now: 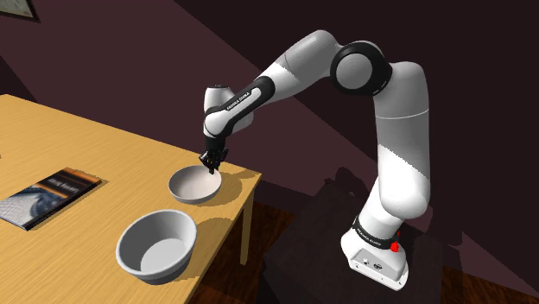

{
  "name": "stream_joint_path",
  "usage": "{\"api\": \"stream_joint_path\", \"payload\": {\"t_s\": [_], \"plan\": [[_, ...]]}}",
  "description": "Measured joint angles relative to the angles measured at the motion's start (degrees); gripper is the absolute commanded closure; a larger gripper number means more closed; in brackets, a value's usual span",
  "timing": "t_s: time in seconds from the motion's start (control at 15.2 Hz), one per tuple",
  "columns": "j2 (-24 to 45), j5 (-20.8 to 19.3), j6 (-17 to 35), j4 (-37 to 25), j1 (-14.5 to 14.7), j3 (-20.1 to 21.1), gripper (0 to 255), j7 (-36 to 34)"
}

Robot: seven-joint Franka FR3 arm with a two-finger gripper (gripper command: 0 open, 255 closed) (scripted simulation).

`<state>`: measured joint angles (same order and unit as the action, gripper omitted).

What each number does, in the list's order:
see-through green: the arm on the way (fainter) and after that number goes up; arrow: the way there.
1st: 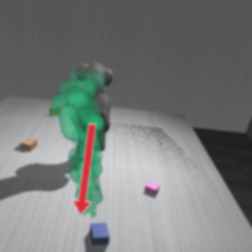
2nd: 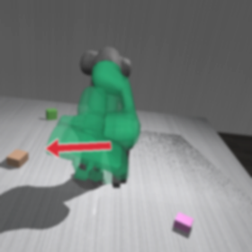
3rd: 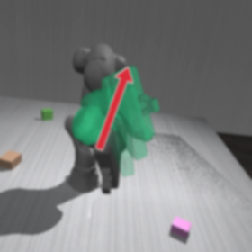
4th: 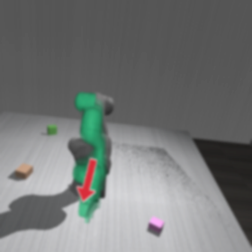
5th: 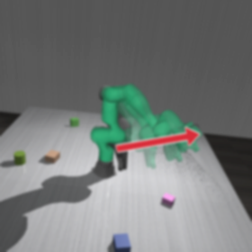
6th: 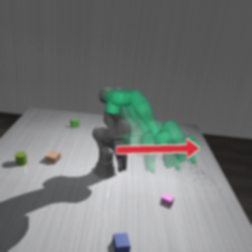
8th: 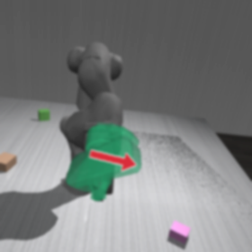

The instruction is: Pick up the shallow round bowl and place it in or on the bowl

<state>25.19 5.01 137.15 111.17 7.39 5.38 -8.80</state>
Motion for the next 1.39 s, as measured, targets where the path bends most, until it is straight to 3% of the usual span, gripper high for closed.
{"api": "stream_joint_path", "payload": {"t_s": [0.53, 1.39], "plan": [[-0.6, 0.0, -0.6, 0.0, 0.0, 0.0, 255, 0.0], [-6.4, 0.0, -8.8, -2.3, -0.2, 0.1, 255, -0.6]]}}
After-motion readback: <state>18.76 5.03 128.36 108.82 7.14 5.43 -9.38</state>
